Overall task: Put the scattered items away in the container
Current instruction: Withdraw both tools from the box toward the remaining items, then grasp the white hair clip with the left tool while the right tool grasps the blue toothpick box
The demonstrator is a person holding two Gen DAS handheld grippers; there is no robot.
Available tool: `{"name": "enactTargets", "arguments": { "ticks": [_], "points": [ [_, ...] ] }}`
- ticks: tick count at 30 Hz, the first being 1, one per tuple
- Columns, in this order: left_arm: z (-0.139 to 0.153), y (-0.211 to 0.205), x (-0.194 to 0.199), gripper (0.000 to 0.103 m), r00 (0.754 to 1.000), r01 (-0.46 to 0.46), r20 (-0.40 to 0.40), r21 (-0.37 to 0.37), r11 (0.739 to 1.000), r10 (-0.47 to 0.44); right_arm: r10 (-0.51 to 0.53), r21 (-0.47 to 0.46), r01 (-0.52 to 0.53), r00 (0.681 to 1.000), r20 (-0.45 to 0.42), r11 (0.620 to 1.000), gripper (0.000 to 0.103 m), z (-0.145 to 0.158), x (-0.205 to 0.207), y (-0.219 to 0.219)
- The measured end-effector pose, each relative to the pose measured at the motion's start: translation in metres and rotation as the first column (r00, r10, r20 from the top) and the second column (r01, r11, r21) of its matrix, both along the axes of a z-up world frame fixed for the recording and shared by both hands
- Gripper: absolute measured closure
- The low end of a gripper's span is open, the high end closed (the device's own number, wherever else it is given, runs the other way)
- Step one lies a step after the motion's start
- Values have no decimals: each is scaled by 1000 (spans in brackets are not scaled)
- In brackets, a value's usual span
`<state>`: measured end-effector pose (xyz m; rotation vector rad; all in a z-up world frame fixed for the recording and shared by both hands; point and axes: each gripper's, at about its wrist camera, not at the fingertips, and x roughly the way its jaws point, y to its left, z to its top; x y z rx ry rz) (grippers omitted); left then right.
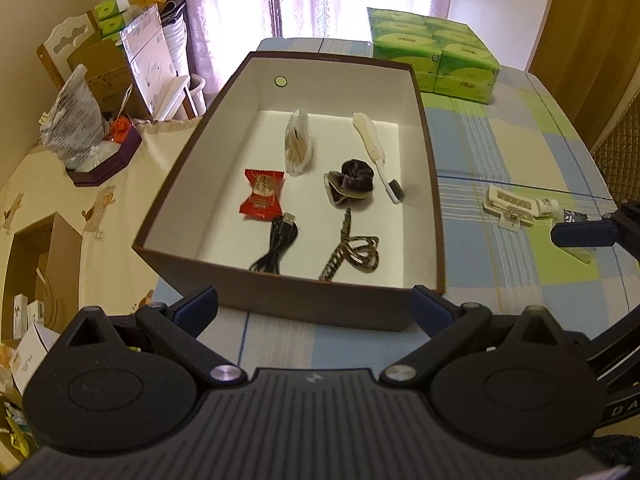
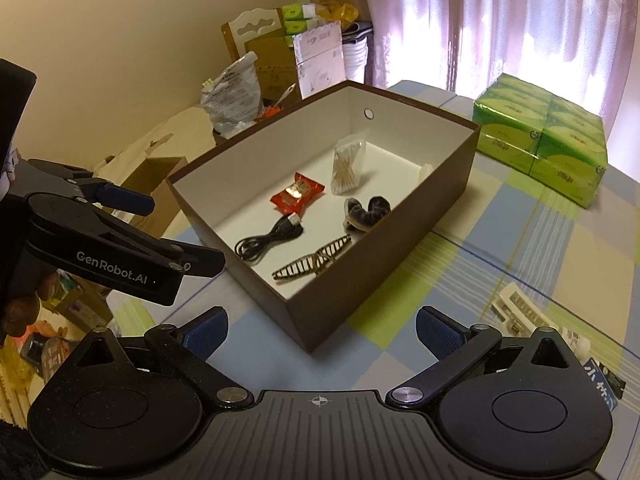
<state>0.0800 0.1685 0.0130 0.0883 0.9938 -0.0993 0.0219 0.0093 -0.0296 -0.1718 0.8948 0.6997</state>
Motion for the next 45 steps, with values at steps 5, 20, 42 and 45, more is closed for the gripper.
{"name": "enactTargets", "arguments": {
  "ticks": [5, 20, 42, 45],
  "points": [
    [-5, -14, -7, 3, 1000, 3, -14, -10, 1000, -3, -7, -5, 7, 1000, 2, 1000, 0, -2, -3, -16],
    [-26, -92, -11, 3, 982, 167, -73, -65, 984, -172, -187, -29, 186, 982, -23, 982, 0, -7, -12, -100],
    [-41, -188, 14, 3, 931, 355, -61, -76, 932, -360, -422, -25, 421, 906, -38, 907, 0, -15, -15, -202],
    [-46, -194, 23, 3, 930, 358, -57, -71, 931, -362, -417, -27, 417, 908, -27, 909, 0, -23, -8, -210]
  ]
}}
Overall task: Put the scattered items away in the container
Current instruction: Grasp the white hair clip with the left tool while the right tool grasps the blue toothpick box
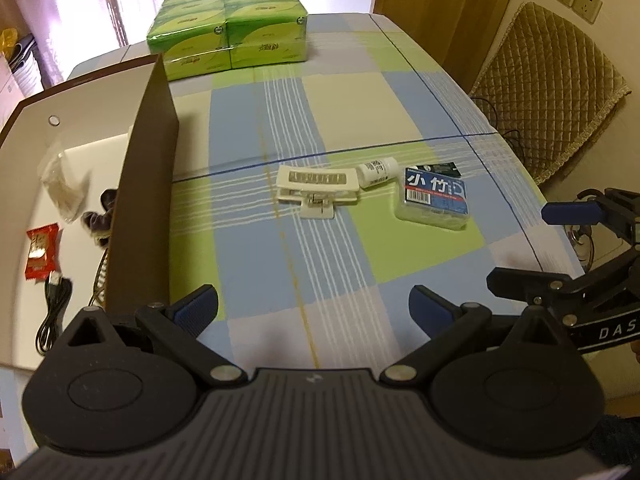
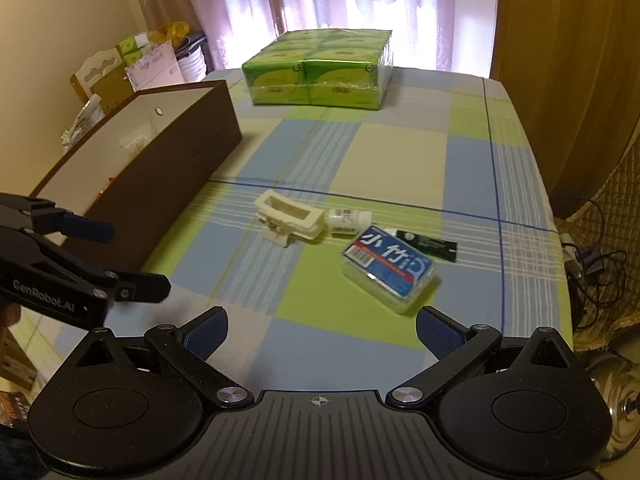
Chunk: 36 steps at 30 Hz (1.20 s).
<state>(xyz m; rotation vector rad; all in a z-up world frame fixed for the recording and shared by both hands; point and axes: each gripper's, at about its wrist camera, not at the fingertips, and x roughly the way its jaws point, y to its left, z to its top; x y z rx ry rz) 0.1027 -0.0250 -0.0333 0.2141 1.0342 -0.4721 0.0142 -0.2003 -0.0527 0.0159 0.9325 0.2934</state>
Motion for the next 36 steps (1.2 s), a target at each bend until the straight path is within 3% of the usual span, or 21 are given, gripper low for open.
{"name": "enactTargets", "arguments": {
  "ticks": [8, 21, 23, 24, 29, 30, 36],
  "points": [
    [-18, -14, 26, 3, 1000, 3, -12, 13, 1000, -3, 41, -9, -41, 999, 19, 999, 0, -29, 30, -29],
    [-55, -44, 74, 7, 999, 37, -34, 36, 999, -36, 285, -94, -280, 957, 51, 955, 0, -70, 76, -46],
    [-58, -46, 80, 7, 999, 37, -39, 41, 998, -35, 317, -106, -311, 948, 41, 944, 8, -75, 83, -44],
    [-60, -47, 83, 7, 999, 37, -42, 45, 998, -35, 333, -108, -328, 942, 34, 939, 18, -78, 87, -44],
    [-67, -51, 91, 7, 997, 48, -56, 56, 997, -45, 372, -121, -368, 928, 14, 922, 21, -89, 100, -45],
    [-69, -52, 92, 7, 997, 52, -59, 56, 997, -49, 377, -116, -374, 926, 9, 920, 34, -90, 102, -46],
    [-77, -58, 100, 7, 995, 69, -70, 62, 996, -65, 360, -107, -360, 933, -22, 927, 36, -89, 100, -47]
  ]
}}
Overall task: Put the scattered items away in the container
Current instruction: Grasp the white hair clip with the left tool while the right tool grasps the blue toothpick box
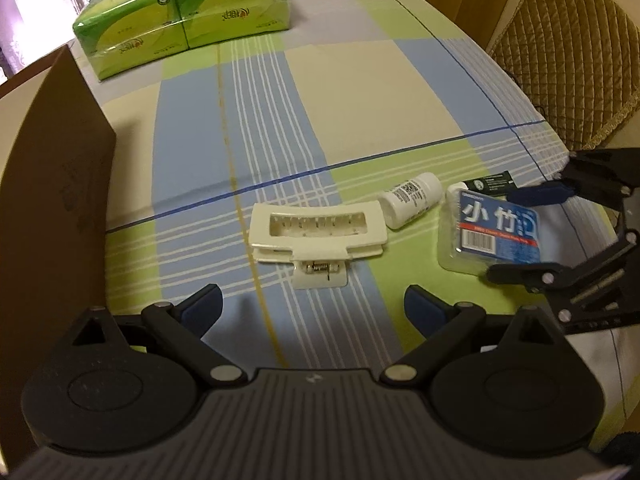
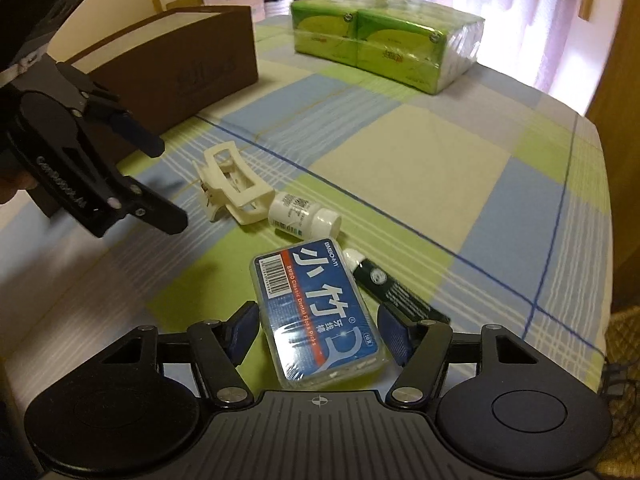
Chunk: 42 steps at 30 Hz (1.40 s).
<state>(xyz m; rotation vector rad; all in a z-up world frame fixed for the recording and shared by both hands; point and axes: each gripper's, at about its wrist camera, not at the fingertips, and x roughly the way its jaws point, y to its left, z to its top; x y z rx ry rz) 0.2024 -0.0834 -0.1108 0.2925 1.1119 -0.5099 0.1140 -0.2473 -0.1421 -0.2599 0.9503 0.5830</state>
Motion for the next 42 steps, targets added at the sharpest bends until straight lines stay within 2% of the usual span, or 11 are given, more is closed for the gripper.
{"name": "enactTargets", "arguments": {
  "ticks": [7, 13, 17, 19, 24, 29, 30, 31, 32, 33, 42],
  "points": [
    [-9, -11, 16, 7, 1000, 5, 19, 9, 1000, -6, -180, -13, 179, 982, -50, 984, 36, 6, -17, -13],
    [-16, -21, 30, 7, 999, 15, 28, 7, 1000, -16, -388, -3, 389, 918, -81, 921, 36, 11, -23, -36],
    [-22, -24, 35, 10, 999, 24, 24, -6, 1000, -23, -453, -12, 454, 888, -82, 891, 36, 15, -24, -45],
    [-26, -24, 35, 18, 999, 22, 33, -6, 1000, -22, -462, -13, 462, 883, -80, 887, 35, 16, -24, -46],
    [-28, -17, 28, 18, 999, 30, 45, -12, 999, -30, -461, -22, 461, 884, -74, 887, 35, 16, -25, -42],
    [-24, 0, 9, 18, 999, 36, 13, -21, 999, -36, -441, -17, 442, 894, -79, 897, 35, 14, -27, -39],
    [-24, 3, 4, 18, 999, 37, 5, -24, 999, -37, -434, -20, 434, 897, -79, 901, 33, 14, -26, -38],
    [-24, 6, 0, 18, 999, 36, -3, -26, 999, -36, -427, -24, 426, 901, -77, 904, 18, 14, -26, -37],
    [-24, 8, -3, 18, 999, 34, -8, -29, 999, -34, -423, -28, 422, 904, -68, 906, 10, 14, -26, -36],
    [-24, 9, -5, 18, 999, 31, -10, -32, 999, -32, -418, -26, 417, 907, -49, 909, 7, 15, -27, -34],
    [-26, 5, 0, 18, 1000, 8, -9, -28, 1000, -9, -369, -44, 368, 929, -29, 929, 8, 11, -19, -26]
  ]
}}
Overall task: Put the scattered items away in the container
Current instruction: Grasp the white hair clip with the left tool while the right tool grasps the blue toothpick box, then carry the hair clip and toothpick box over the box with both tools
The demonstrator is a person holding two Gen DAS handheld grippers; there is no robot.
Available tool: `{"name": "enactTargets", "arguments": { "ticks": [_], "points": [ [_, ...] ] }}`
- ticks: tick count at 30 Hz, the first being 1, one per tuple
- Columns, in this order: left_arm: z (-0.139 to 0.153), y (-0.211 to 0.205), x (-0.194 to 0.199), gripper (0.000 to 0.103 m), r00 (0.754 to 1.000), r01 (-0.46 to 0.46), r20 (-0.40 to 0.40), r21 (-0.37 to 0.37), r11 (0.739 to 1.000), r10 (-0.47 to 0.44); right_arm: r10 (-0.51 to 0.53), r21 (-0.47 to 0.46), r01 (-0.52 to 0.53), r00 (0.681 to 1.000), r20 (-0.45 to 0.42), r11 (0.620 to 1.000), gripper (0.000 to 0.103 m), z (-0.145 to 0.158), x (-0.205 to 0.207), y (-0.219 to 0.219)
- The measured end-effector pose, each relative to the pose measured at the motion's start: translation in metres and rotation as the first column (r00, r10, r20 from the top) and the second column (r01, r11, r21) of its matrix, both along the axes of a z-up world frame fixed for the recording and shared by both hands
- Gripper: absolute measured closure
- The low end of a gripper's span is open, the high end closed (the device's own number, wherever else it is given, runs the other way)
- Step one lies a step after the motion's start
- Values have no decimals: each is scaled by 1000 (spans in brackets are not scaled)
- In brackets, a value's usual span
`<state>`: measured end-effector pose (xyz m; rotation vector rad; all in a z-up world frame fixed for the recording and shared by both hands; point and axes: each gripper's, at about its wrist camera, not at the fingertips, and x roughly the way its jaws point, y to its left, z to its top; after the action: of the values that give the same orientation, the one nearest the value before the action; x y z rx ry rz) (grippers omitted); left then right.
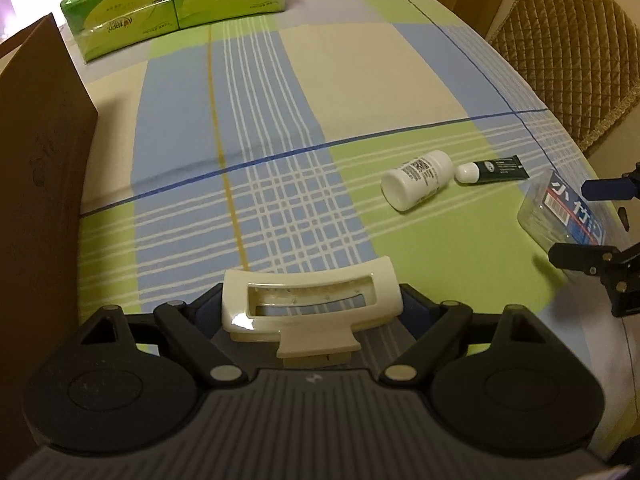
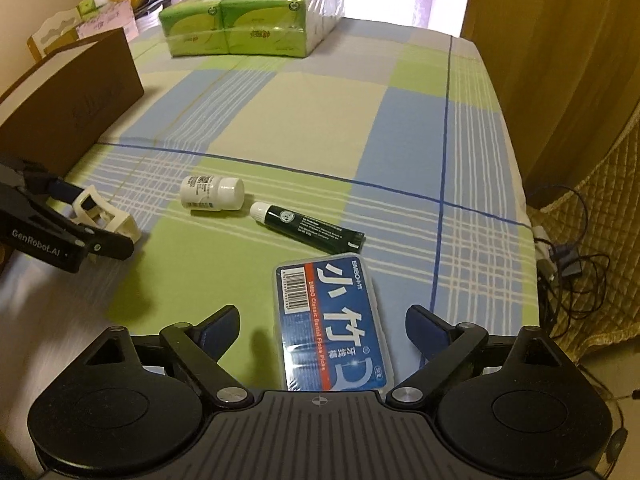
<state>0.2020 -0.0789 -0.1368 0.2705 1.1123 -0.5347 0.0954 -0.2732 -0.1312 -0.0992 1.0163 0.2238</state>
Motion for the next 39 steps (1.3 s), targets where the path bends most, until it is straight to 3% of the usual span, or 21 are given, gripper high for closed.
{"name": "enactTargets", "arguments": {
  "ticks": [3, 4, 12, 23, 39],
  "points": [
    [0, -2, -2, 18, 1000, 6, 10, 13, 1000, -6, -8, -11, 8, 1000, -26, 1000, 38, -5, 2, 1],
    [1, -2, -3, 18, 1000, 10, 10, 14, 1000, -10, -17, -22, 16, 999, -34, 1000, 41, -7, 2, 0],
    [13, 2, -26, 18, 999, 49, 23, 1, 999, -49, -41, -22, 39, 998, -56, 999, 42, -3, -17, 1],
    [66, 14, -61, 18, 992, 80, 104, -53, 995, -74, 8, 39, -8, 1000, -14, 999, 42, 36, -38, 28],
    [132, 104, -96, 18, 974, 8, 227, -115, 993, 19, 171, 98, -179, 982, 79, 979, 42, 88, -52, 113]
  ]
}}
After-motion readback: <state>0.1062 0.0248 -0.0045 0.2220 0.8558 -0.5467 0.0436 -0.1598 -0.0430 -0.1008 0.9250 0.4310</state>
